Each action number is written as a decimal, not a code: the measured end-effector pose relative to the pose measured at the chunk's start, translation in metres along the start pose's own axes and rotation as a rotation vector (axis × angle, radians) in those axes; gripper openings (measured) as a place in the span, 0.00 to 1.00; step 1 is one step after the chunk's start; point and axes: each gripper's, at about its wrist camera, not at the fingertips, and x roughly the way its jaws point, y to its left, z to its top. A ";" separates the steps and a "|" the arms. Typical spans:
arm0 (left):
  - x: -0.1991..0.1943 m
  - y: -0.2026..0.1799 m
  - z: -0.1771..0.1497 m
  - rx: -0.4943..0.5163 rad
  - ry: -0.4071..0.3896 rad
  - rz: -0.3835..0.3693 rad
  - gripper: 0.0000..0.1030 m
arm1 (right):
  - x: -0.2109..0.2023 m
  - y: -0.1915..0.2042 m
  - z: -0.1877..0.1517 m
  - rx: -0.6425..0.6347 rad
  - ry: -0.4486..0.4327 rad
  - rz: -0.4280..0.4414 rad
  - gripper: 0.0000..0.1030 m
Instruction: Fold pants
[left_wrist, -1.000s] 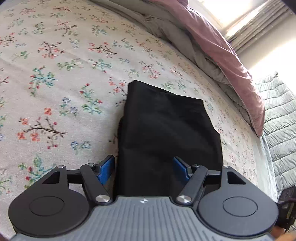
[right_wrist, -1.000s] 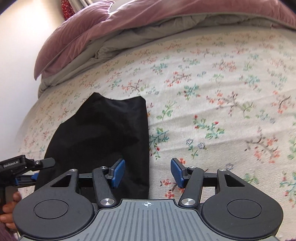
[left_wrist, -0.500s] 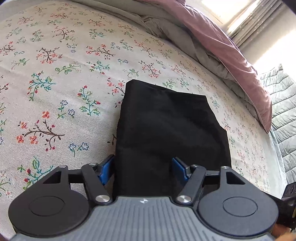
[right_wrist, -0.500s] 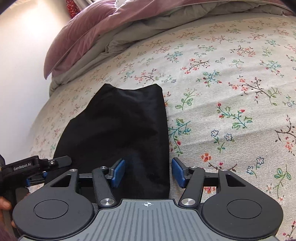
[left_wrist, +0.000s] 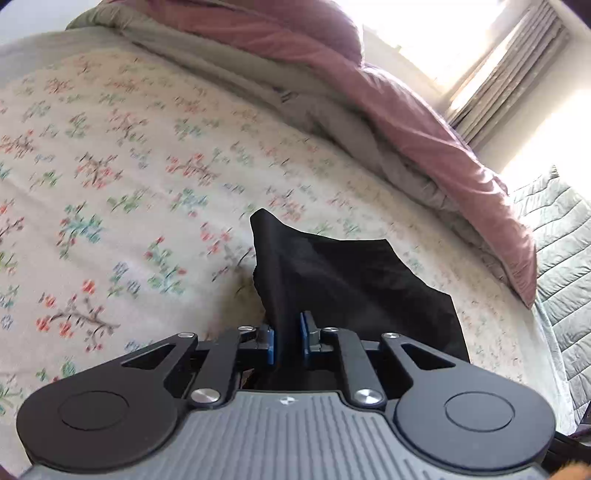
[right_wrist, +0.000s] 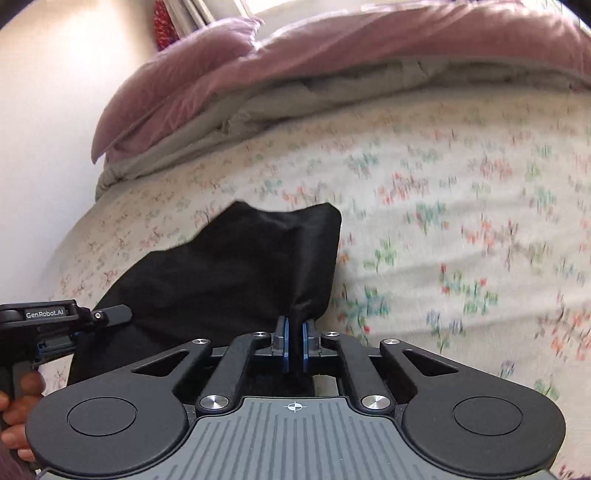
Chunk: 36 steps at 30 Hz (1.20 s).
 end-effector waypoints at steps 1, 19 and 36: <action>0.002 -0.005 0.004 0.009 -0.017 -0.012 0.21 | -0.002 0.002 0.003 -0.008 -0.021 -0.009 0.06; 0.073 -0.014 0.014 0.176 -0.026 0.070 0.59 | 0.054 -0.028 0.028 -0.050 -0.056 -0.159 0.15; 0.024 -0.066 -0.007 0.388 -0.140 0.176 0.59 | -0.003 0.000 0.032 -0.162 -0.115 -0.196 0.32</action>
